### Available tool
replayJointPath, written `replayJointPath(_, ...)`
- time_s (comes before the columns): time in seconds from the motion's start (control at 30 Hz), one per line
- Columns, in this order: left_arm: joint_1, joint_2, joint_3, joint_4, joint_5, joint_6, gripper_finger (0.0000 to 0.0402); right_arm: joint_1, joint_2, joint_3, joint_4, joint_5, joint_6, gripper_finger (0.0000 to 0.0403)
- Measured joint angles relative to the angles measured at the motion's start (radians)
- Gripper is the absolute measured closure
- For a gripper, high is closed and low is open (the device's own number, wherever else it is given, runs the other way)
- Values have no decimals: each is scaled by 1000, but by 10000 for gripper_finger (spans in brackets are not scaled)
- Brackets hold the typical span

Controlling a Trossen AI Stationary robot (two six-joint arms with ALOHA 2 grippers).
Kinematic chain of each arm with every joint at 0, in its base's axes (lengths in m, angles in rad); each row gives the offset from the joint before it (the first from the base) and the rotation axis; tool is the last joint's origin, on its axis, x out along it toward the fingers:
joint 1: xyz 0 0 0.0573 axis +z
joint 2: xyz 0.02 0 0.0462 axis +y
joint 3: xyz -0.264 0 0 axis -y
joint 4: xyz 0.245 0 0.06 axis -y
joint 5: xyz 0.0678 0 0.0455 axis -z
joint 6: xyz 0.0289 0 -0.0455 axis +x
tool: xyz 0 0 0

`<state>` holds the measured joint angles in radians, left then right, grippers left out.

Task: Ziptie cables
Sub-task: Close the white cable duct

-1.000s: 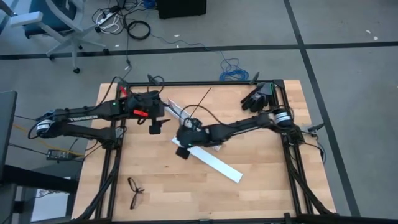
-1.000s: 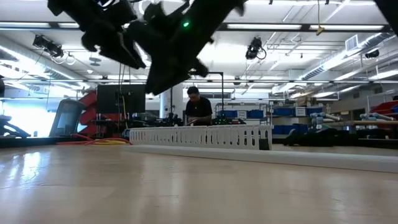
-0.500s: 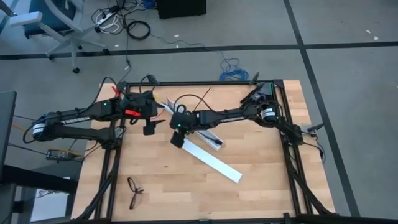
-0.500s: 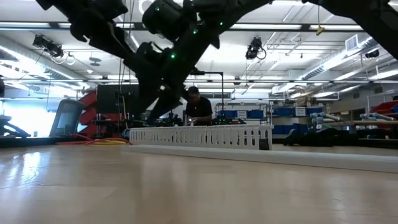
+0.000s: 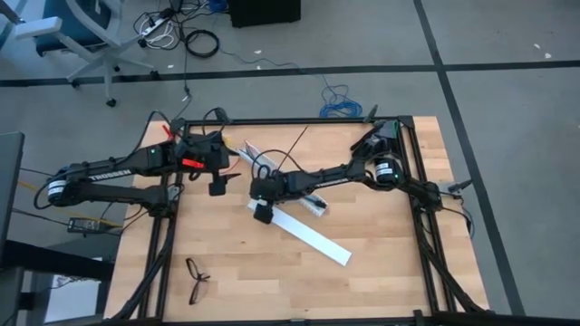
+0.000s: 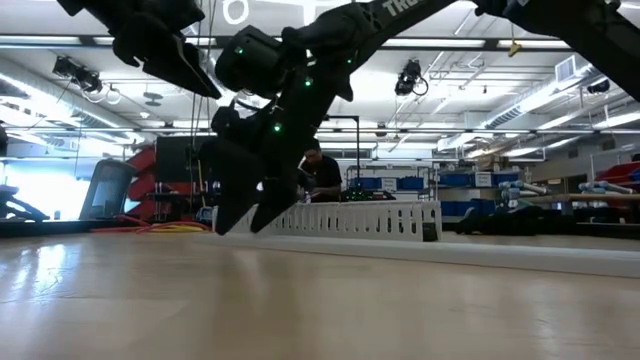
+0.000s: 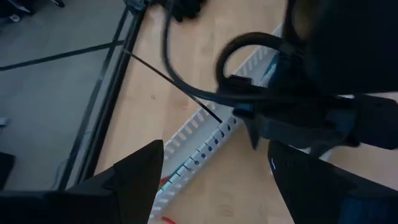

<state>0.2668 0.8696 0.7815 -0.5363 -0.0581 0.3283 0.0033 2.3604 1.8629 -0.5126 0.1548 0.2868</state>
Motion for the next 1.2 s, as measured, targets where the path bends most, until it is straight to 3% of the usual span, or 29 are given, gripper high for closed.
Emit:
replayJointPath(0.73, 3, 1, 0, 11, -1, 0, 101, 63, -16, -2, 36, -56, 79, 87)
replayJointPath(0.9, 3, 1, 0, 13, -1, -1, 101, 89, -9, 0, 35, -30, 80, 87)
replayJointPath(1.07, 3, 1, 0, 14, 0, -20, 101, 97, 14, 4, -44, 69, 119, 93)
replayJointPath(1.2, 3, 1, 0, 20, 7, -22, 101, 95, 20, 3, -67, 59, 143, 95)
